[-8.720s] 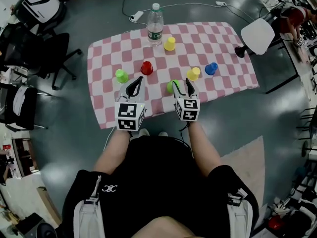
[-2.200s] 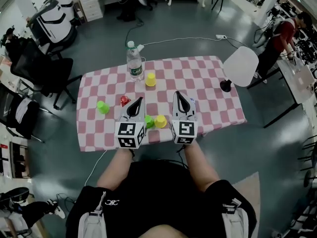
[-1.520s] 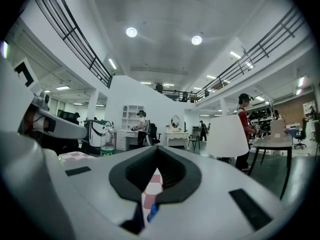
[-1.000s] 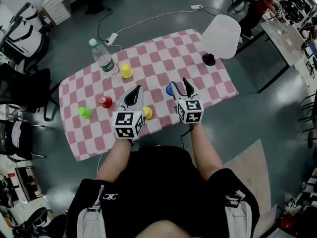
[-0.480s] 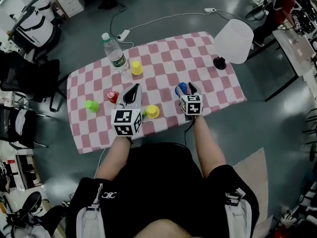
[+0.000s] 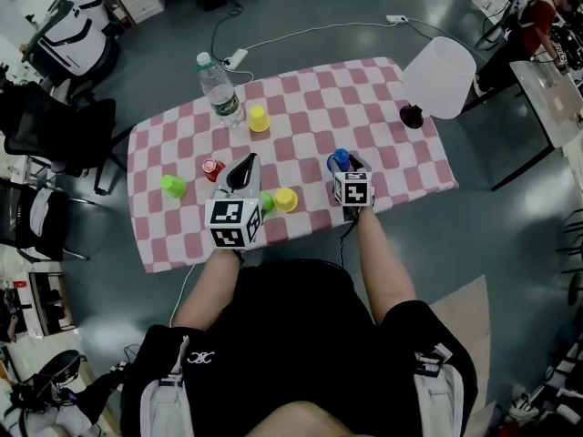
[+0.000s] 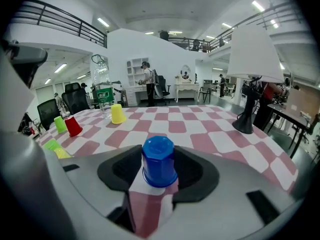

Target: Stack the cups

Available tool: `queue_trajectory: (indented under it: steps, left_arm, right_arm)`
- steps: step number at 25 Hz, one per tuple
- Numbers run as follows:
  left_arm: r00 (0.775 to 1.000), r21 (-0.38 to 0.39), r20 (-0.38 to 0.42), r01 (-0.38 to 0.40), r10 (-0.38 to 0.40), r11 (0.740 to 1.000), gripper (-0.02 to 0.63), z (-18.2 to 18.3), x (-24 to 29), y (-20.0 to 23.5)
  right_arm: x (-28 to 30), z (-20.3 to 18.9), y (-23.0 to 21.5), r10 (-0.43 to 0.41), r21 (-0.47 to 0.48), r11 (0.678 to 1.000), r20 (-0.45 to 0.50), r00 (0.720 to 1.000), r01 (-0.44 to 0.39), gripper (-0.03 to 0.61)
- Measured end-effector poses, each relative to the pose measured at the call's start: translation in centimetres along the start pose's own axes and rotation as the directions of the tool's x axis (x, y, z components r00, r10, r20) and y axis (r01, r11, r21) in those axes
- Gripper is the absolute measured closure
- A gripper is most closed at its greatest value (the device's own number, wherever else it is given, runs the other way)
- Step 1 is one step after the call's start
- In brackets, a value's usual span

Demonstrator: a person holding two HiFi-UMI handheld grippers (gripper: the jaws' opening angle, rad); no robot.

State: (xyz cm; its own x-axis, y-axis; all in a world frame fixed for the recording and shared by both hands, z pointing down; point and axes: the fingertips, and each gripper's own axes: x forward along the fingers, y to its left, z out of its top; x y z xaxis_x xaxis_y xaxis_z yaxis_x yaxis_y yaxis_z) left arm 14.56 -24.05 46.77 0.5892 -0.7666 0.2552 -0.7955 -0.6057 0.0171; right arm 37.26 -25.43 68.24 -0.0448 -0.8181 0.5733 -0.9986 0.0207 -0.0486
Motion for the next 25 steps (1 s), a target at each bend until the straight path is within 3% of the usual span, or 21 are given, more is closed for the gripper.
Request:
queue_trajectory:
  steps: [17, 25]
  left_arm:
    - [1.000, -0.006, 0.016, -0.001, 0.001, 1.000, 0.598, -0.1, -2.2, -0.6]
    - [1.000, -0.021, 0.012, -0.010, 0.010, 1.000, 0.598, -0.6, -3.5, -0.3]
  right_arm:
    - [-5.5, 5.4, 1.5, 0.035, -0.057, 0.998, 0.142, 0.989, -0.027, 0.376]
    - [-7.5, 5.0, 4.2, 0.096, -0.084, 0.993, 0.134, 0.986, -0.085, 0.376]
